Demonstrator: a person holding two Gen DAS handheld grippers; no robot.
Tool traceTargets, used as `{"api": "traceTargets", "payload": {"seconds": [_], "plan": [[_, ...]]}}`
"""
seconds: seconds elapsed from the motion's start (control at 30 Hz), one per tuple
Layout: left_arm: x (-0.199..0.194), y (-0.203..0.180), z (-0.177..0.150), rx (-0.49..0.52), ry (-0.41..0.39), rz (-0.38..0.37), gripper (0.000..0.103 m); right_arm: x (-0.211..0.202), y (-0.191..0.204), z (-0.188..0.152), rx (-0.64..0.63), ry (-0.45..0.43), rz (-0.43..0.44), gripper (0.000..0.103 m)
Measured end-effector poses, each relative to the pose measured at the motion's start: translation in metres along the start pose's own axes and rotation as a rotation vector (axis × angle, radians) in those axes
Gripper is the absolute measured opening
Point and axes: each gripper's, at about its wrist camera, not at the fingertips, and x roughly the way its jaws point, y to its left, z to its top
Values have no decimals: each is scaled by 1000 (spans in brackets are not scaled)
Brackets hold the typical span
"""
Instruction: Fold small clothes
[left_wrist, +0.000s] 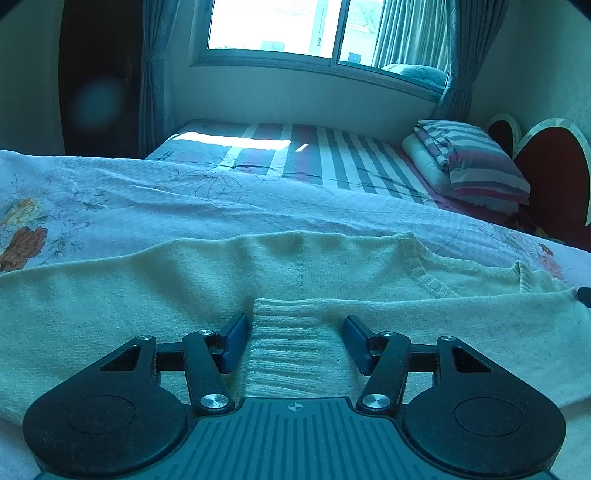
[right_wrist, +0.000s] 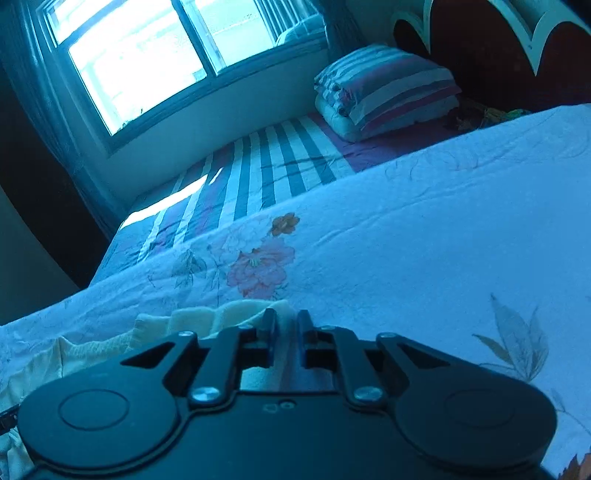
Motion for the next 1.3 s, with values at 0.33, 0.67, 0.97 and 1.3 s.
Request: {"api": "traceTargets", "payload": {"seconds": [0.33, 0.67, 0.97, 1.3], "plan": [[-24, 7, -1, -43, -24, -20, 90, -41, 13, -3, -135, -32, 33, 32], [-136, 143, -78, -472, -138, -24, 95, -130, 10, -77, -125, -48, -11, 83], [-175, 309, -129, -974, -299, 1, 87, -155, 9, -107, 40, -23, -86, 82], [-135, 373, -120, -1081, -252, -31, 58, -169, 35, -108, 142, -105, -145, 81]]}}
